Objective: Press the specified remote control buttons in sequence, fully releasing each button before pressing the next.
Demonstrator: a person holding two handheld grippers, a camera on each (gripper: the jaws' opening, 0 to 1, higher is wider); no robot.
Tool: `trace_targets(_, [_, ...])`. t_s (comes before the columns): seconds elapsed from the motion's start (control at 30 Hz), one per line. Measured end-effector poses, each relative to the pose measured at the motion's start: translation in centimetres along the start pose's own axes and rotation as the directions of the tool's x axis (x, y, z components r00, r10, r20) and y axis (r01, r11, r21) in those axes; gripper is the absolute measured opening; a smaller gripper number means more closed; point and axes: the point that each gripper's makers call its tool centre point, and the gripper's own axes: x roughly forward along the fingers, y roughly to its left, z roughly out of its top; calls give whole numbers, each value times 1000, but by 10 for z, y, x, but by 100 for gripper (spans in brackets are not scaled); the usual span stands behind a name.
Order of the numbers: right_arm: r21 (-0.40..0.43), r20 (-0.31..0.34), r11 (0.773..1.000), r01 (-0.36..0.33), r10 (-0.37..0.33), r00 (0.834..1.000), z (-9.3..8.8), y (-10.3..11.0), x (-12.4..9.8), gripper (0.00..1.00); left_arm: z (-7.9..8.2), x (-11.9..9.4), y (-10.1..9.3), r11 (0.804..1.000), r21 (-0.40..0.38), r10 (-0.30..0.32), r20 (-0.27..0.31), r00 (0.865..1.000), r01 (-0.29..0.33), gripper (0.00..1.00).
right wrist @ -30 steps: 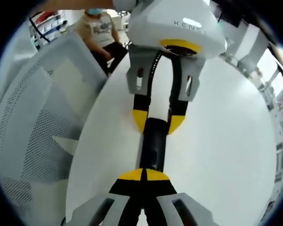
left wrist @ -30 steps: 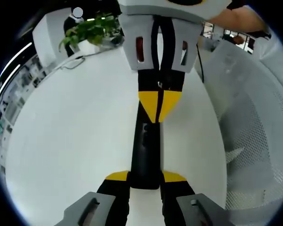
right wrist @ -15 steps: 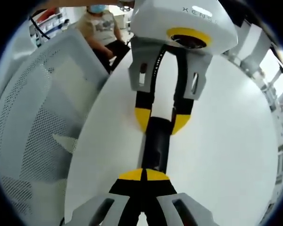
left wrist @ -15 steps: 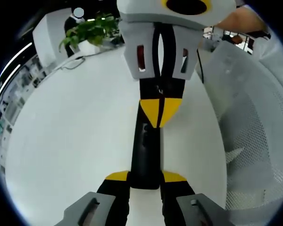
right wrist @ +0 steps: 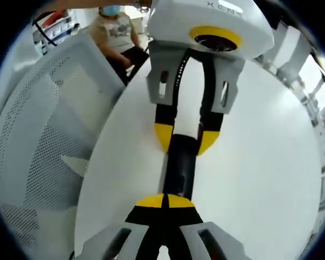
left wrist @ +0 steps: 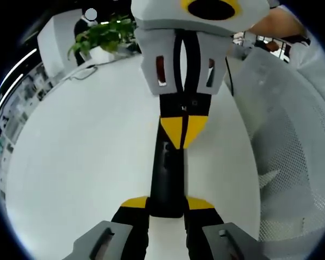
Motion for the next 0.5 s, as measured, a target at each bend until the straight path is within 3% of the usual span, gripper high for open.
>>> trace_targets(0.5, [27, 9, 1000, -13, 12, 1000, 1, 0, 1, 0, -1, 1, 1, 1000, -4, -2, -6, 1000, 2, 23])
